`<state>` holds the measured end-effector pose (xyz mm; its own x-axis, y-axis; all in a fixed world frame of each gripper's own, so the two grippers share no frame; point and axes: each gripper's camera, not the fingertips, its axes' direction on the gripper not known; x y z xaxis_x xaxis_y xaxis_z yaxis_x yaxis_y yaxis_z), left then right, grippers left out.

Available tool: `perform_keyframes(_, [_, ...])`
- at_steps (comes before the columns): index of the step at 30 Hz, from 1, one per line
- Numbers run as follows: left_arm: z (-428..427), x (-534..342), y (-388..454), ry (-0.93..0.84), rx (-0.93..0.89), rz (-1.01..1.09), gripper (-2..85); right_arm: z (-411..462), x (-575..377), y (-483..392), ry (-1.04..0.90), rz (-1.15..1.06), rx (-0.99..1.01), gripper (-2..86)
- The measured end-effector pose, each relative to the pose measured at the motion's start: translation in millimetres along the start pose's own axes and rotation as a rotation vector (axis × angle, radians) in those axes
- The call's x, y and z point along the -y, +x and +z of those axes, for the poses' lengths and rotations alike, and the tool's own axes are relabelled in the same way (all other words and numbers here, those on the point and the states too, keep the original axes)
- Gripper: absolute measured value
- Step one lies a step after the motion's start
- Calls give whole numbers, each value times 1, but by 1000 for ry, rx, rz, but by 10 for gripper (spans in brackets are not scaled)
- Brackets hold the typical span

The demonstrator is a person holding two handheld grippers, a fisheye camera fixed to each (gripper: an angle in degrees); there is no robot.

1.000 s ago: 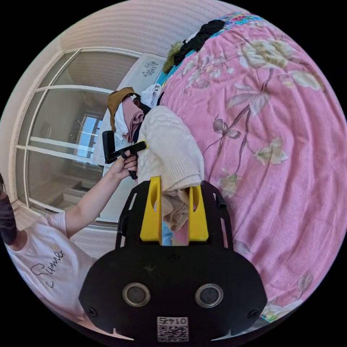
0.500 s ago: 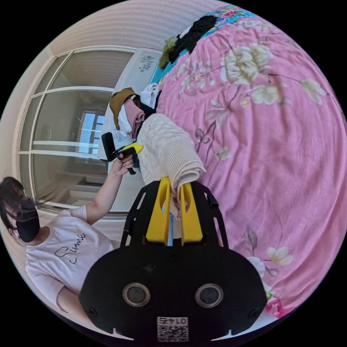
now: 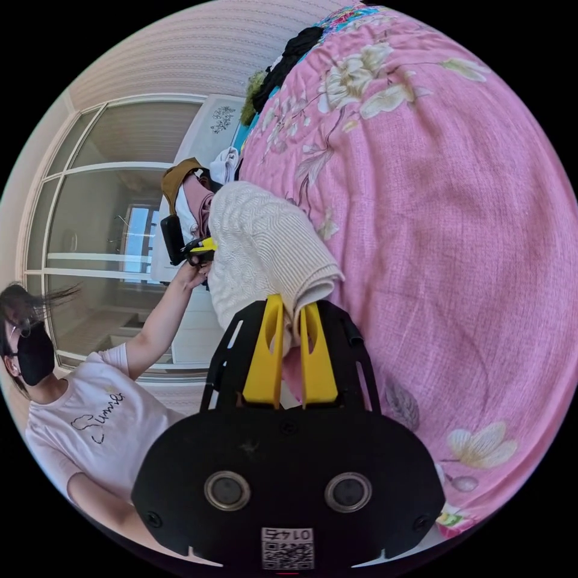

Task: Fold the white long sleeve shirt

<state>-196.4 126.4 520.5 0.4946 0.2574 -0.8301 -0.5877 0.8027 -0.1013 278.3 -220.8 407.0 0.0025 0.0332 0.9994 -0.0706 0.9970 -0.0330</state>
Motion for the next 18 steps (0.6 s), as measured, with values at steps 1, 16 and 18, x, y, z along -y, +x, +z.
perform_keyframes(1, [9,-3,0,23,-22,-7,180,-4,-3,-4,1,2,8,31])
perform_keyframes(16, [42,-55,59,258,23,-21,120,-71,-45,-142,39,-164,-7,15])
perform_keyframes(18, [37,-72,77,331,0,-29,119,-83,-55,-173,38,-241,-36,13])
